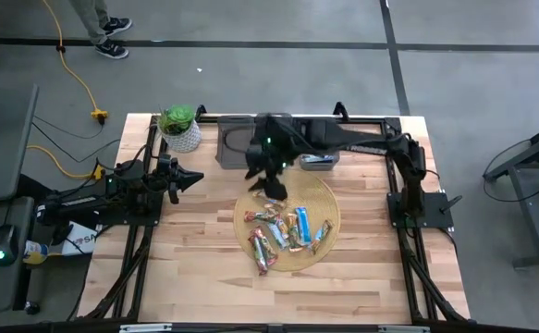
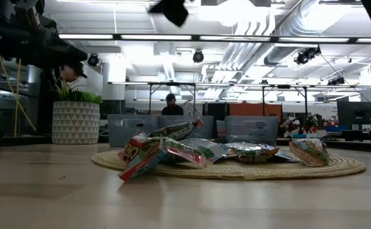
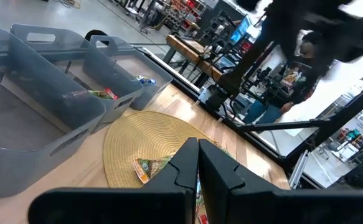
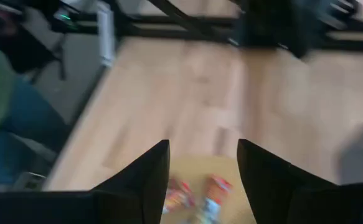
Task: Pick and place Granola Bars by type
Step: Put the red granola bar into the middle black bin
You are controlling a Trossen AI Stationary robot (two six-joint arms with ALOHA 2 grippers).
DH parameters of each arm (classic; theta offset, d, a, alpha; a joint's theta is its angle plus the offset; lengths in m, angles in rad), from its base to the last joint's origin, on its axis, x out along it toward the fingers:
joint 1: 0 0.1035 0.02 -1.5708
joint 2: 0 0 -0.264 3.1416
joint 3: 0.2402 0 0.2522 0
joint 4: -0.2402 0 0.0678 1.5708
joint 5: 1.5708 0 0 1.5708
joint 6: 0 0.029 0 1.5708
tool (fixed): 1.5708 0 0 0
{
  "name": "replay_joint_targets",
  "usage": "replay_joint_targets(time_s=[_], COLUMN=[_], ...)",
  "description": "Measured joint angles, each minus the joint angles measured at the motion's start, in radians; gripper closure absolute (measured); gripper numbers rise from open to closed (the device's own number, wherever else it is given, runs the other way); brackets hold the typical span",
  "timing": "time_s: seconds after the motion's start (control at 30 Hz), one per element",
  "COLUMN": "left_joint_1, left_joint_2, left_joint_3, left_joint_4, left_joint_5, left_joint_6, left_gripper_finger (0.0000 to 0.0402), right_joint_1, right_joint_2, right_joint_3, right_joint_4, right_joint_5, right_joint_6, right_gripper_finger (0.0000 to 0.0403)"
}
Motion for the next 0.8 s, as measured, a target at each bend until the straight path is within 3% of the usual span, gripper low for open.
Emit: replay_joint_targets(time_s=[0.1,0.33,0.63,0.8], left_joint_1=[0.000,0.000,0.000,0.000], left_joint_2=[0.000,0.000,0.000,0.000], left_joint_3=[0.000,0.000,0.000,0.000], left_joint_4=[0.000,0.000,0.000,0.000], left_joint_5=[0.000,0.004,0.007,0.010], left_joint_6=[0.000,0.000,0.000,0.000], left_gripper_finger=[0.0392,0.0392,0.0392,0.0392], right_joint_1=[0.055,0.139,0.180,0.180], right_joint_2=[-0.005,-0.007,-0.007,-0.005], right_joint_3=[0.000,0.000,-0.001,-0.001], right_joint_4=[0.045,0.072,0.206,0.157], right_joint_5=[0.015,0.288,0.378,0.414], right_joint_6=[0.046,0.087,0.147,0.185], right_gripper_finger=[0.0231,0.0235,0.0237,0.0238])
